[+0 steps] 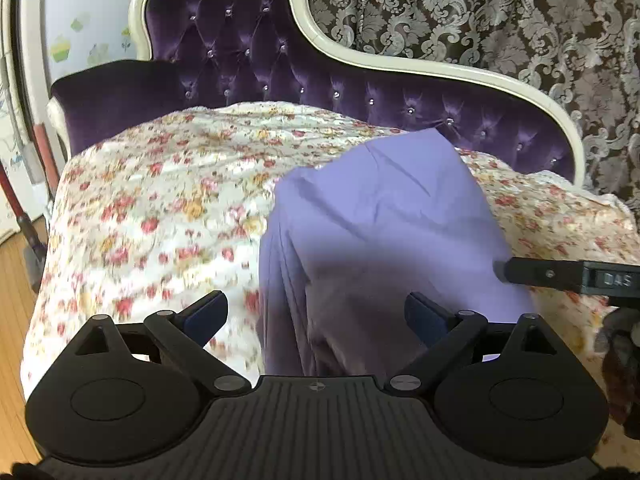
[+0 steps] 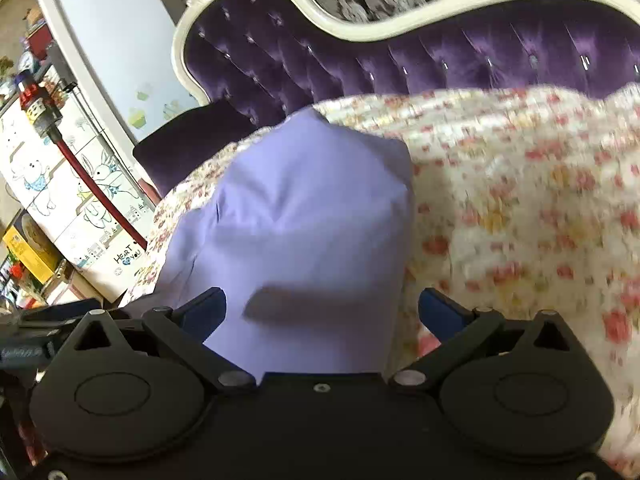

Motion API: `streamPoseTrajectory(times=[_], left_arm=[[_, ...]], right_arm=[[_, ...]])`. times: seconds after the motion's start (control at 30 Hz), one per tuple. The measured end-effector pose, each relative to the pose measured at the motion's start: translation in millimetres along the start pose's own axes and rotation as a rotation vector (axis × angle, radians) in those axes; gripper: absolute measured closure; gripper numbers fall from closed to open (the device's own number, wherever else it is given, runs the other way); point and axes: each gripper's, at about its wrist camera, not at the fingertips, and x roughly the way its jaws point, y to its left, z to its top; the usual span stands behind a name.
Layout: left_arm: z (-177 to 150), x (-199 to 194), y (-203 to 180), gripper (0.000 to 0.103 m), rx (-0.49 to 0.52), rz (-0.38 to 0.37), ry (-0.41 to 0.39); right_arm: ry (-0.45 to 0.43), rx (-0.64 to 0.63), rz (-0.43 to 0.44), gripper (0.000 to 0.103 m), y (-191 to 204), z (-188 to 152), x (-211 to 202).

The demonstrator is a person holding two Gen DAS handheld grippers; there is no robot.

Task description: Fold small clothes

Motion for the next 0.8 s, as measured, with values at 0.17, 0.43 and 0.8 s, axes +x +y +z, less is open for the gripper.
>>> streamPoseTrajectory(times=[0.17,0.43,0.8], left_arm=[[-16.4,-19.4,-2.1,0.007,-0.055,-0.016,0.038],[-23.9,-39.0,-30.3,0.007,0.011,0.112,0.114],[-31.0,-53.9,-53.5,0.007,0.012,0.134,0.092]], right_arm=[[0.016,0.026,-0.017,0.000,4.6,-10.0,-16.2],[0.150,-0.011,-0.262,0.001,28.3,-16.2,-32.5],[0.123,-0.112,-0.366,0.001,60.2,-34.0,-62.7]])
